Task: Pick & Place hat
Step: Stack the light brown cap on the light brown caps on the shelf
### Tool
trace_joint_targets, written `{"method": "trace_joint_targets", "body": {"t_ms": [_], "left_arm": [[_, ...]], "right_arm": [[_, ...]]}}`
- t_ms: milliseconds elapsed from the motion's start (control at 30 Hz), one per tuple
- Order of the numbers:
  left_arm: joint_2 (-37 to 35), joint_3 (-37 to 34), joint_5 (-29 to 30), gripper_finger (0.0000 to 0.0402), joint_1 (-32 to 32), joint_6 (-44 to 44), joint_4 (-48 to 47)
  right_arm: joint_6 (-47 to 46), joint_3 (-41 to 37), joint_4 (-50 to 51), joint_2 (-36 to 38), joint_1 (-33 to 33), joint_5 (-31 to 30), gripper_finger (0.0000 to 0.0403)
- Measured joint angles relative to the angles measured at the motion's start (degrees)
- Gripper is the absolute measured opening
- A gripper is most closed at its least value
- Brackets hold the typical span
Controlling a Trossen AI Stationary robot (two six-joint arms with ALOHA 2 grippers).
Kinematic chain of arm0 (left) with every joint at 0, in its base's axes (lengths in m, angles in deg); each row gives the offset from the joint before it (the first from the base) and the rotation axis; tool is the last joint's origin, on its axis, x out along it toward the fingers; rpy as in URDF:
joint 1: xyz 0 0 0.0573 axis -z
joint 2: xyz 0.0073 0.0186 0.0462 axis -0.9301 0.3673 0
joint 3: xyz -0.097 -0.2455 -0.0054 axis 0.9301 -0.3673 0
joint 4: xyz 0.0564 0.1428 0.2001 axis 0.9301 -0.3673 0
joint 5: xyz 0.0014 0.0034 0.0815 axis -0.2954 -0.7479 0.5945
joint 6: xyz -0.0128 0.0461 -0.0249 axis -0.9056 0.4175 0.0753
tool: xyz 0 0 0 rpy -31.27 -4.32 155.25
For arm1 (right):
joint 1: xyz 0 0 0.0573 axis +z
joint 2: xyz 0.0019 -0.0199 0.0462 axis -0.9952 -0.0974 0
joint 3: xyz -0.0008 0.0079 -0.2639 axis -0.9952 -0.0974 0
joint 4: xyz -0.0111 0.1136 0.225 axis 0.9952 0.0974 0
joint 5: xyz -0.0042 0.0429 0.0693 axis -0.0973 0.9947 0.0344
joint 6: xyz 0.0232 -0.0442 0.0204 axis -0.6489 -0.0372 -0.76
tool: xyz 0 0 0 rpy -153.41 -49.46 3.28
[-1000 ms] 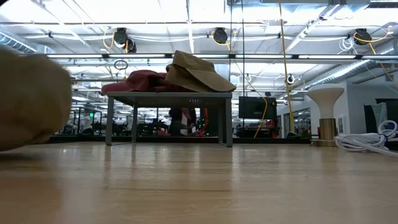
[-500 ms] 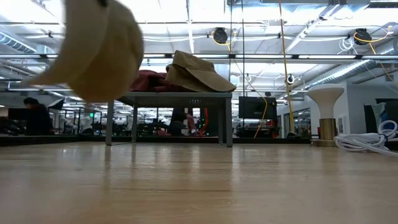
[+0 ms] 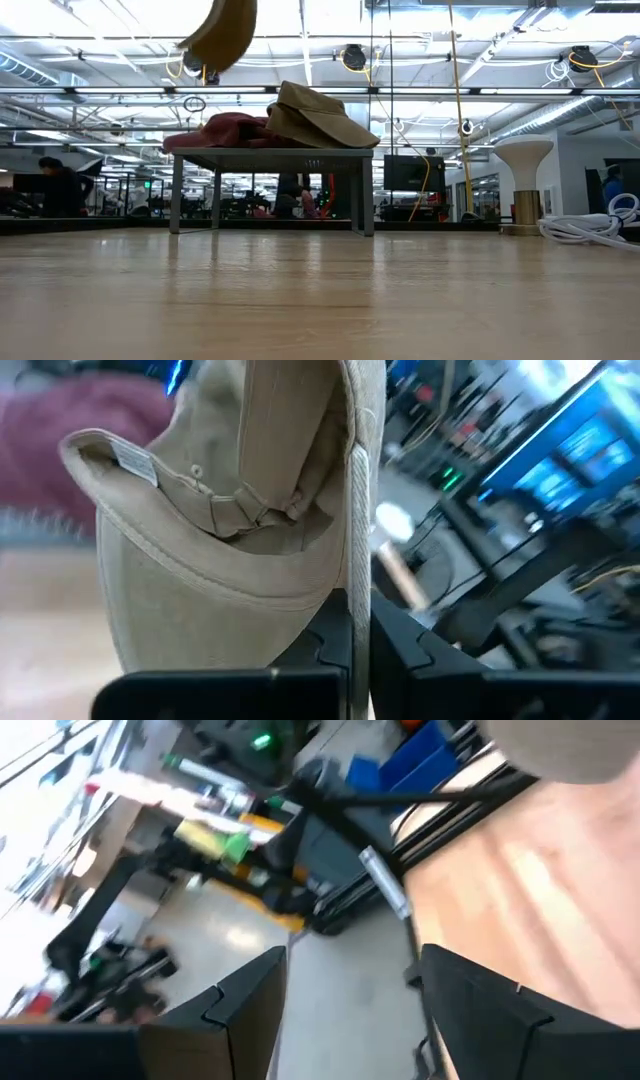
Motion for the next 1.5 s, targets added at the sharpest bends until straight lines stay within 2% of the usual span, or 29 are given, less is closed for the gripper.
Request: {"method": "trace_joint_targets", "body": {"t_ms": [367, 533, 700, 800, 900, 1000, 1133, 1200, 1300, 1500], "left_arm": [[-5.92, 0.0, 17.92, 0.0008, 1.83, 12.05, 5.28], [-7.69, 0.0, 18.08, 0.0008, 1.13, 18.28, 8.96], [-8.91, 0.0, 17.91, 0.0008, -2.24, 27.57, 16.05], [-9.44, 0.05, 18.01, 0.0008, -4.78, 35.32, 23.0], [-10.01, 0.0, 17.21, 0.0008, -7.52, 47.89, 33.5], [-10.72, 0.02, 12.57, 0.0008, -11.09, 67.81, 47.86], [-11.01, 0.02, 0.25, 0.0008, -16.69, 96.28, 70.84], [-11.0, 0.02, -5.73, 0.0008, -19.08, 105.88, 79.4], [-10.99, 0.02, -13.09, 0.0008, -22.61, 112.99, 86.39], [-10.92, 0.02, -28.3, 0.0008, -28.95, 118.42, 95.77]], "right_arm": [[0.02, 0.0, -0.44, 0.0, -0.76, -10.45, 0.0228], [0.03, 0.0, -2.97, 0.0, -2.16, -10.75, 0.0228], [0.02, 0.0, -6.43, 0.0, -5.17, -10.75, 0.0228], [-0.81, 0.0, -7.69, 0.0, -7.69, -10.77, 0.0228], [-2.7, 0.0, -8.21, 0.0, -10.81, -10.73, 0.0228], [-3.56, 0.0, -8.19, 0.0, -14.47, -9.9, 0.0228], [-2.93, 0.0, -8.65, 0.0, -19.32, -4.33, 0.0228], [-2.82, 0.0, -9.75, 0.0, -21.38, -0.68, 0.0228], [-3.2, 0.0, -11.05, 0.0, -24.16, 3.82, 0.0228], [-5.98, 0.0, -18.3, -0.04, -28.9, 9.38, 0.0228]]}}
